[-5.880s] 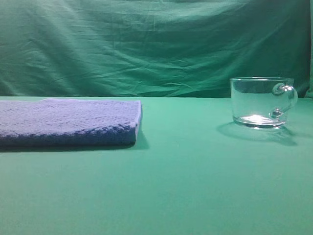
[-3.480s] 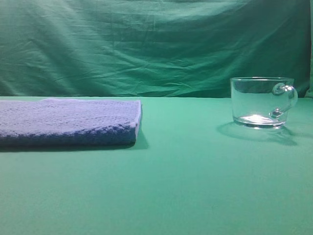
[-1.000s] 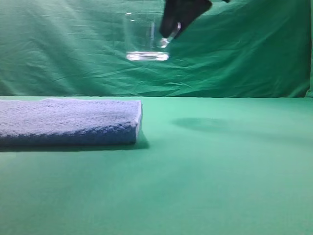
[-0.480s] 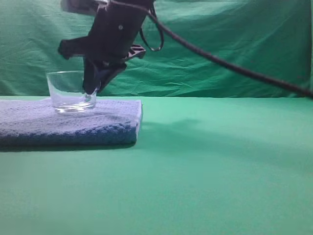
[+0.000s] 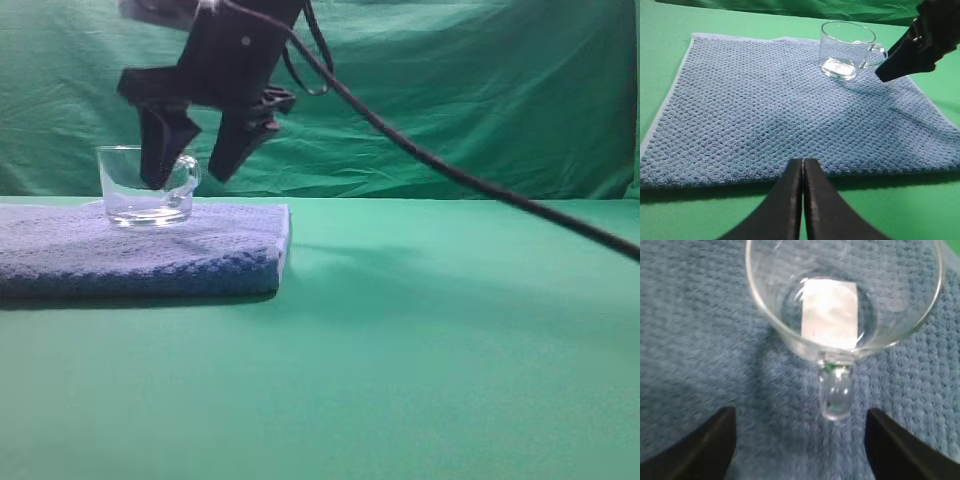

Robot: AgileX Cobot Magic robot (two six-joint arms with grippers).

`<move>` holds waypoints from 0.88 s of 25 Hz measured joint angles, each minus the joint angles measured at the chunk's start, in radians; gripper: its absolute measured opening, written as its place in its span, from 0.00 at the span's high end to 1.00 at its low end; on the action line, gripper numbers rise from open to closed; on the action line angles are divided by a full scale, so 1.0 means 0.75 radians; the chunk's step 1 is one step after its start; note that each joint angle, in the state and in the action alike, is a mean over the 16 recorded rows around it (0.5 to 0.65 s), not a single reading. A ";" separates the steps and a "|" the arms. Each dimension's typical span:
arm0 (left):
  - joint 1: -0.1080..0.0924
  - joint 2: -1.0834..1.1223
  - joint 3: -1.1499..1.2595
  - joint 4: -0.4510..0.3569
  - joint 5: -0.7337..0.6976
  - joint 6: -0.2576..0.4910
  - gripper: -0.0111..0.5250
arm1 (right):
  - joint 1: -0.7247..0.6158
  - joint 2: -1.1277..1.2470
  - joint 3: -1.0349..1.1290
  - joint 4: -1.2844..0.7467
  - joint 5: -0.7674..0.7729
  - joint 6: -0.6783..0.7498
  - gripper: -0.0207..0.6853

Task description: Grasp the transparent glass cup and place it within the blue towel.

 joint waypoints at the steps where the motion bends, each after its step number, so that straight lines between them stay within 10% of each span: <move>1: 0.000 0.000 0.000 0.000 0.000 0.000 0.98 | 0.000 -0.041 -0.006 -0.009 0.038 0.028 0.73; 8: 0.000 0.000 0.000 0.000 0.000 0.000 0.98 | 0.000 -0.363 0.052 -0.045 0.165 0.190 0.96; 22: 0.000 0.000 0.000 0.000 0.000 0.000 0.98 | 0.000 -1.231 0.912 -0.051 -0.170 0.235 0.97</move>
